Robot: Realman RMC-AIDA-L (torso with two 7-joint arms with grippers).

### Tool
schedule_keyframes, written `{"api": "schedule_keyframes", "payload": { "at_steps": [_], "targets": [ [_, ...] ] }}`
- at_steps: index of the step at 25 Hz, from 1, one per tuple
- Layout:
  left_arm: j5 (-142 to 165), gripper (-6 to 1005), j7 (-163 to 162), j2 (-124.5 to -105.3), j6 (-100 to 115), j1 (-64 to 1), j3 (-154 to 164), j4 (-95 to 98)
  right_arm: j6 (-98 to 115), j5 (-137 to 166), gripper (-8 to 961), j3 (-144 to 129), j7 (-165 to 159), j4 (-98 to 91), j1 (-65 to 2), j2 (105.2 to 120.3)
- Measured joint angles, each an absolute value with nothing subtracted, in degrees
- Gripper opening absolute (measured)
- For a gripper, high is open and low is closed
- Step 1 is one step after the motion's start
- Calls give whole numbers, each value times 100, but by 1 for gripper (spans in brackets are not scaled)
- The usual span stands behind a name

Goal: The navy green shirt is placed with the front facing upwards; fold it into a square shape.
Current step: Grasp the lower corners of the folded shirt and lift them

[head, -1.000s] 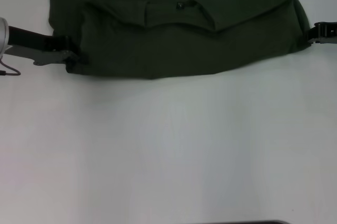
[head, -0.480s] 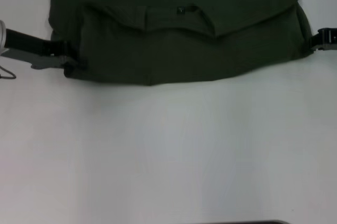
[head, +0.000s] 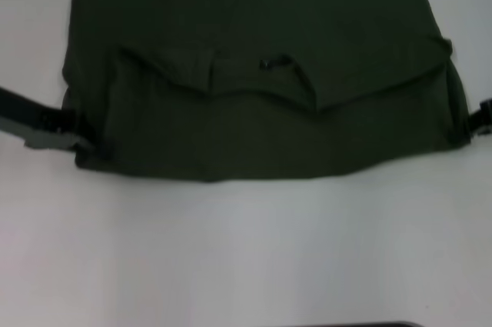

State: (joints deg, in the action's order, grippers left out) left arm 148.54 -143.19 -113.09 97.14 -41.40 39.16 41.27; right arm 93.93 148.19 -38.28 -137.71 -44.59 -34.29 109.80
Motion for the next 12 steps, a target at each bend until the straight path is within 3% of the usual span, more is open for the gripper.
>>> {"api": "schedule_keyframes", "payload": {
  "at_steps": [12],
  "targets": [
    [15698, 24, -14351, -11366, 10541, -4077, 4057, 4151, 10390, 15547, 38, -3964, -13755, -4465, -3400, 11126]
  ]
}}
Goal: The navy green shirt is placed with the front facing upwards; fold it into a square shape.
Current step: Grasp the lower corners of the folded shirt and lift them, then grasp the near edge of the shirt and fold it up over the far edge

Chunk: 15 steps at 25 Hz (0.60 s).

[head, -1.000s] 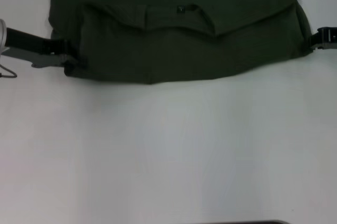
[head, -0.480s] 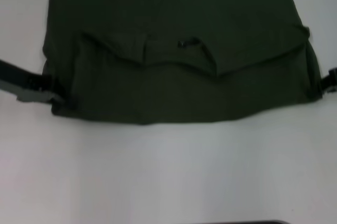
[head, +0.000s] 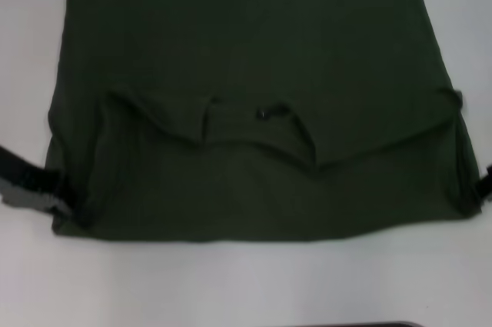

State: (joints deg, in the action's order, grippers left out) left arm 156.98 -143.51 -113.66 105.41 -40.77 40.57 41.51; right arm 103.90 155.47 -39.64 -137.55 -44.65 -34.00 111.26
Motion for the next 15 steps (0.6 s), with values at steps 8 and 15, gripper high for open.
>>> {"api": "schedule_keyframes", "payload": {
  "at_steps": [8, 15],
  "targets": [
    [16031, 23, -14374, -11477, 10909, -3924, 4246, 4187, 10726, 15777, 38, -4002, -13697, -4464, -3366, 11191],
    [16045, 24, -14223, -11480, 11175, -3866, 4155, 4518, 11094, 15533, 37, -3741, -13491, -4547, -3424, 11161]
  ]
}}
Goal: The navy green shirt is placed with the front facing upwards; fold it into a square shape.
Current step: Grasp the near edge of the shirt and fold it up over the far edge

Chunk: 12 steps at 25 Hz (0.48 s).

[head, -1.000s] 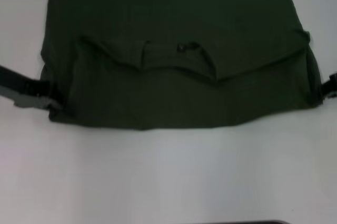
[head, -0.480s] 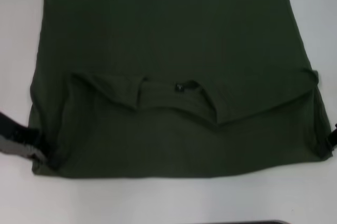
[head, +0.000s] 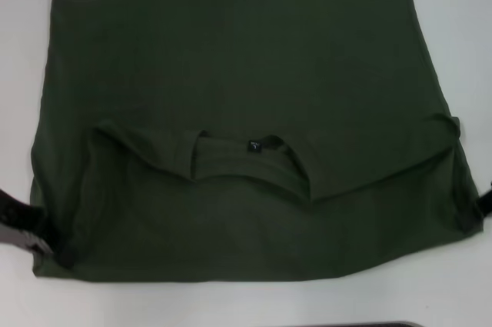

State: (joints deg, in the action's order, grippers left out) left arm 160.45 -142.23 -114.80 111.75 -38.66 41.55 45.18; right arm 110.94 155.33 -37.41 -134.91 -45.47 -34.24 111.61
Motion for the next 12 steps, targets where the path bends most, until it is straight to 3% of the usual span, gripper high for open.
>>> {"api": "schedule_keyframes", "payload": {
  "at_steps": [12],
  "targets": [
    [15956, 23, -14019, -11134, 11791, -4236, 3300, 5239, 11371, 14045, 36, -3516, -13710, -4828, -3599, 10621]
  ]
}}
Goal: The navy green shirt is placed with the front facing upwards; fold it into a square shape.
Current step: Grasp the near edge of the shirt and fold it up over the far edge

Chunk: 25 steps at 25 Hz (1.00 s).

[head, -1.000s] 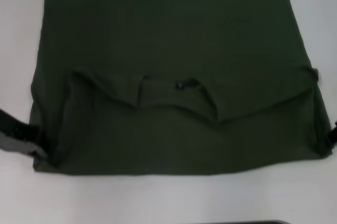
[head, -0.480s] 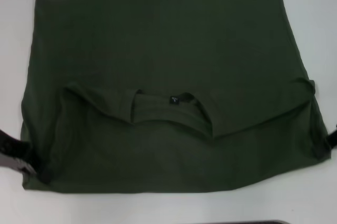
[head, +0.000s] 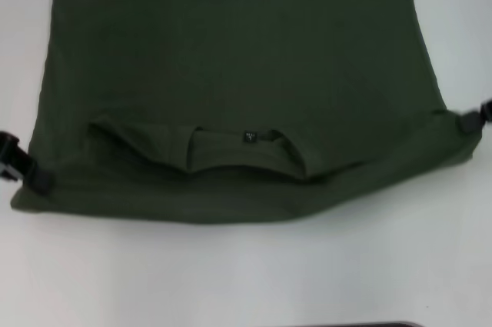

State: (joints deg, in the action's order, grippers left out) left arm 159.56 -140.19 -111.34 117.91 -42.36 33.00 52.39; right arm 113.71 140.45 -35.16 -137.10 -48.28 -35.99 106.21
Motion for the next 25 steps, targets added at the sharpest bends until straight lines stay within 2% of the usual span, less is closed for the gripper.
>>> {"api": "schedule_keyframes", "payload": {
  "at_steps": [2, 6, 19, 25],
  "targets": [
    [15846, 23, -14001, -11086, 11795, -4276, 3203, 5278, 11363, 13803, 36, -3422, -13779, -4828, -3599, 10495],
    [15553, 24, -13957, -10993, 11649, -4449, 2898, 5234, 11345, 13642, 36, -3175, -13829, -4844, -3617, 10382],
    [14871, 23, -14310, -10907, 10232, -4776, 2688, 5036, 10681, 13640, 37, -2637, -13841, -4829, -3625, 10303],
    [14859, 23, -14464, -10978, 9544, -4822, 3001, 4723, 10182, 13644, 37, -2587, -13902, -4747, -3534, 10371]
  ]
}}
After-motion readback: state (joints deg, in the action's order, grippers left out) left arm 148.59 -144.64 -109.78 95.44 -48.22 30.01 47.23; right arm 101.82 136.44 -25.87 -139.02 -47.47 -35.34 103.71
